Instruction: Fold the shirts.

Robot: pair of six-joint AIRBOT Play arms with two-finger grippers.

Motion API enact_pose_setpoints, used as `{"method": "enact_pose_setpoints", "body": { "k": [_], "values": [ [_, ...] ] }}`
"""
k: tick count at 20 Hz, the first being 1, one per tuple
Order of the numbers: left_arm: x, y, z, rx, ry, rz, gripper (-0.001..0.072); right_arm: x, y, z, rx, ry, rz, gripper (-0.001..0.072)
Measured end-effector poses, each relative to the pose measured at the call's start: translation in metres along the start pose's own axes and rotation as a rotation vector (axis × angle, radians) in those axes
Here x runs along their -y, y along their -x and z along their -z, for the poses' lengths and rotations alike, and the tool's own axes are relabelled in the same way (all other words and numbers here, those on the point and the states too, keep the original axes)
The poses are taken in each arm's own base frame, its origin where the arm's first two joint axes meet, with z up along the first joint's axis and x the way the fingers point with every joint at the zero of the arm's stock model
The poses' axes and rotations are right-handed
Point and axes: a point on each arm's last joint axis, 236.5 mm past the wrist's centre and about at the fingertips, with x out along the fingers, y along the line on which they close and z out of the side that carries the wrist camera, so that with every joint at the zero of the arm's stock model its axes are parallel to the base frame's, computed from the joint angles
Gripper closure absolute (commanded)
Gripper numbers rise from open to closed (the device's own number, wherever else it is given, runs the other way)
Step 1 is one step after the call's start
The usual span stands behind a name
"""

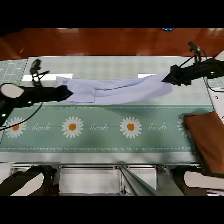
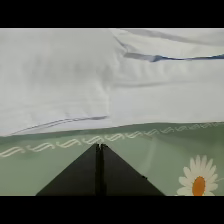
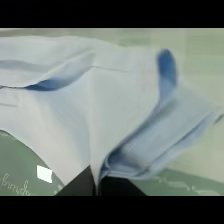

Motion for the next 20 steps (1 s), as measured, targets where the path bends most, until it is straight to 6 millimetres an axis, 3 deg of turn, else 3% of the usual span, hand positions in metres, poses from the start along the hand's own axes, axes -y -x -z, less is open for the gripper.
{"method": "enact_pose_setpoints", "body": {
  "k": [6,11,14,17,20],
  "values": [
    [0.114,-0.084,0.023,-0.212,-0.131,0.148,0.0685,-0.045,0.075,0.080,0.108,0.078,0.045,0.0690],
    [0.187,-0.143,0.082,-0.479,-0.237,0.216,0.0685,-0.075,0.117,0.126,0.207,0.106,0.044,0.0690],
    [0.213,-0.160,0.135,-0.632,-0.288,0.230,0.0684,-0.085,0.130,0.141,0.236,0.117,0.042,0.0690],
    [0.231,-0.162,0.189,-0.759,-0.340,0.236,0.0684,-0.089,0.134,0.148,0.244,0.118,0.036,0.0690],
    [0.239,-0.158,0.217,-0.827,-0.372,0.239,0.0684,-0.091,0.135,0.147,0.254,0.114,0.029,0.0690]
  ]
}}
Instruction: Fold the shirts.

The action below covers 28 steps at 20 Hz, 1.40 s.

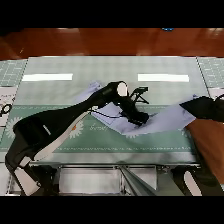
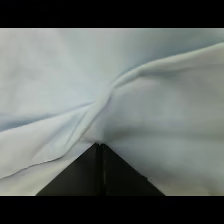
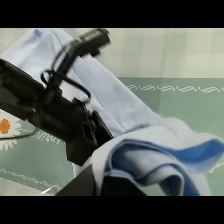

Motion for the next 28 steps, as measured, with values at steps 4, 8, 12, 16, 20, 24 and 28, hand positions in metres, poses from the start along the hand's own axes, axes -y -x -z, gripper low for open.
{"method": "enact_pose_setpoints", "body": {
  "k": [4,8,12,16,20,24,28],
  "values": [
    [-0.018,0.042,-0.020,0.078,0.024,-0.011,0.0684,-0.010,-0.014,-0.007,-0.025,-0.027,-0.076,0.0690],
    [-0.070,0.158,-0.040,0.291,0.119,-0.046,0.0684,-0.039,-0.046,-0.025,-0.063,-0.027,-0.214,0.0690],
    [-0.130,0.277,0.000,0.511,0.231,-0.114,0.0684,-0.088,-0.104,-0.044,-0.143,0.024,-0.325,0.0690],
    [-0.163,0.334,0.072,0.665,0.335,-0.170,0.0684,-0.142,-0.180,-0.061,-0.227,0.075,-0.404,0.0690],
    [-0.160,0.326,0.115,0.749,0.380,-0.140,0.0684,-0.176,-0.250,-0.070,-0.273,0.071,-0.452,0.0690],
    [-0.165,0.295,0.134,0.746,0.419,-0.117,0.0684,-0.196,-0.302,-0.065,-0.313,0.032,-0.479,0.0690],
    [-0.172,0.280,0.140,0.746,0.446,-0.112,0.0684,-0.209,-0.339,-0.052,-0.338,-0.015,-0.496,0.0621]
  ]
}}
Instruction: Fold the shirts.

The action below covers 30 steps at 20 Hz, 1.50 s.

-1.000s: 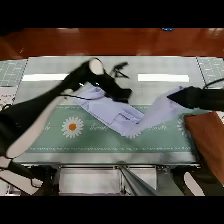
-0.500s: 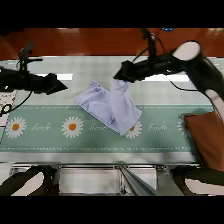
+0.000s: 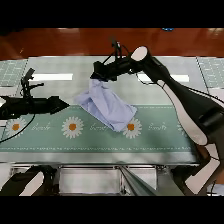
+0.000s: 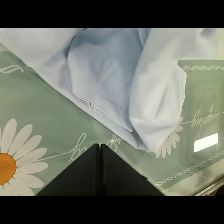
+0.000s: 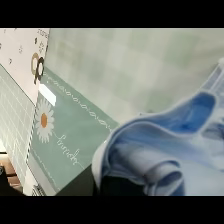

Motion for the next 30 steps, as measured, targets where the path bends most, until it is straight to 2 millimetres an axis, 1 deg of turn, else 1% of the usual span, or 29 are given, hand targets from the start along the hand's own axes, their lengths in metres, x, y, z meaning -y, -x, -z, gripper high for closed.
{"method": "enact_pose_setpoints", "body": {
  "k": [1,2,4,5,6,7,8,9,11,12,13,15,16,17,18,19,20,21,22,24,27,30],
  "values": [
    [-0.001,-0.001,0.002,-0.002,0.001,-0.001,0.0684,0.001,-0.009,0.002,-0.004,-0.016,-0.006,0.0424],
    [-0.002,-0.002,0.003,-0.002,0.003,-0.002,0.0684,0.003,-0.017,0.004,-0.008,-0.028,-0.008,0.0299],
    [-0.004,-0.003,0.000,0.014,0.001,-0.007,0.0684,0.005,-0.029,0.012,-0.031,-0.049,-0.013,0.0301],
    [-0.005,-0.003,-0.002,0.026,-0.002,-0.010,0.0684,0.005,-0.030,0.016,-0.046,-0.054,-0.019,0.0301],
    [-0.007,-0.003,-0.006,0.045,-0.004,-0.017,0.0683,0.006,-0.027,0.018,-0.066,-0.065,-0.021,0.0302],
    [-0.009,-0.002,-0.012,0.067,-0.003,-0.024,0.0684,0.010,-0.017,0.016,-0.078,-0.077,-0.018,0.0301],
    [-0.012,0.000,-0.018,0.092,-0.003,-0.032,0.0684,0.013,-0.003,0.015,-0.094,-0.080,-0.009,0.0301],
    [-0.014,0.004,-0.027,0.121,0.000,-0.039,0.0684,0.015,0.019,0.015,-0.120,-0.070,0.002,0.0301],
    [-0.019,0.016,-0.044,0.177,0.011,-0.054,0.0684,0.026,0.073,0.015,-0.156,-0.019,0.090,0.0301],
    [-0.022,0.022,-0.050,0.197,0.018,-0.059,0.0684,0.035,0.108,0.018,-0.167,0.020,0.177,0.0300],
    [-0.024,0.028,-0.055,0.210,0.024,-0.063,0.0684,0.049,0.142,0.023,-0.168,0.049,0.290,0.0297],
    [-0.028,0.035,-0.059,0.219,0.036,-0.068,0.0684,0.082,0.212,0.042,-0.135,0.046,0.533,0.0296],
    [-0.028,0.036,-0.057,0.211,0.041,-0.066,0.0684,0.101,0.242,0.055,-0.088,0.013,0.633,0.0296],
    [-0.029,0.035,-0.054,0.203,0.045,-0.064,0.0683,0.120,0.265,0.074,-0.043,-0.036,0.711,0.0295],
    [-0.029,0.033,-0.050,0.189,0.048,-0.060,0.0684,0.136,0.276,0.092,0.008,-0.082,0.746,0.0296],
    [-0.028,0.029,-0.044,0.169,0.050,-0.055,0.0684,0.151,0.276,0.117,0.046,-0.144,0.745,0.0297],
    [-0.027,0.024,-0.038,0.149,0.050,-0.049,0.0684,0.164,0.269,0.138,0.081,-0.205,0.718,0.0299],
    [-0.025,0.019,-0.032,0.131,0.048,-0.045,0.0684,0.175,0.254,0.159,0.114,-0.274,0.666,0.0301],
    [-0.024,0.014,-0.025,0.111,0.045,-0.040,0.0684,0.181,0.237,0.177,0.130,-0.344,0.603,0.0301],
    [-0.022,0.004,-0.016,0.088,0.038,-0.037,0.0684,0.188,0.204,0.200,0.153,-0.457,0.476,0.0301],
    [-0.019,-0.007,-0.007,0.066,0.031,-0.033,0.0684,0.191,0.162,0.215,0.131,-0.558,0.351,0.0301],
    [-0.018,-0.014,-0.003,0.051,0.041,-0.027,0.0684,0.189,0.128,0.212,0.097,-0.620,0.260,0.0301]
  ]
}}
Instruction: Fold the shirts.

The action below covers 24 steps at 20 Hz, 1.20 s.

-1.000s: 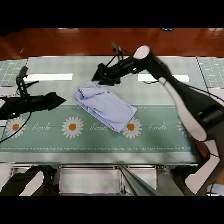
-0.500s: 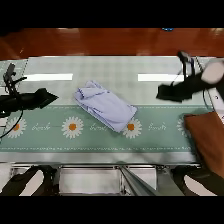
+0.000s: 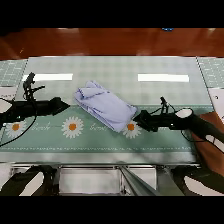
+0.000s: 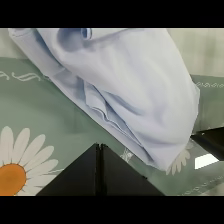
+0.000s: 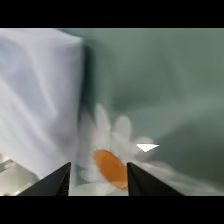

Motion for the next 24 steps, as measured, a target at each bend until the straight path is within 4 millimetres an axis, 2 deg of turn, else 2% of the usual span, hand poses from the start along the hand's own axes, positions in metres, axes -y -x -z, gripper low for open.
{"method": "enact_pose_setpoints", "body": {
  "k": [4,5,6,7,11,13,15,18,21,24],
  "values": [
    [0.001,-0.003,0.002,-0.005,0.010,0.007,0.0684,-0.021,-0.031,0.000,-0.074,-0.014,-0.046,0.0317],
    [0.001,-0.004,0.001,-0.003,0.013,0.006,0.0684,-0.026,-0.036,-0.002,-0.081,-0.001,-0.045,0.0375],
    [0.001,-0.004,0.001,-0.003,0.014,0.006,0.0684,-0.031,-0.040,-0.005,-0.080,0.016,-0.044,0.0554],
    [0.001,-0.004,0.001,-0.003,0.014,0.007,0.0684,-0.033,-0.042,-0.010,-0.075,0.039,-0.036,0.0690],
    [0.001,-0.005,0.000,0.001,0.016,0.006,0.0684,-0.070,-0.041,-0.023,-0.066,0.130,-0.089,0.0690],
    [0.001,-0.005,0.000,0.002,0.016,0.006,0.0684,-0.099,-0.034,-0.028,-0.071,0.206,-0.126,0.0690],
    [0.001,-0.005,-0.001,0.004,0.016,0.005,0.0684,-0.132,-0.020,-0.035,-0.078,0.316,-0.143,0.0691],
    [-0.001,-0.005,-0.004,0.018,0.016,0.001,0.0684,-0.181,0.017,-0.048,-0.071,0.503,-0.094,0.0690],
    [-0.002,-0.005,-0.004,0.017,0.011,-0.006,0.0684,-0.221,0.071,-0.067,-0.026,0.619,-0.050,0.0690],
    [-0.004,-0.005,-0.002,0.010,0.004,-0.014,0.0684,-0.242,0.136,-0.083,0.024,0.659,-0.015,0.0690]
  ]
}}
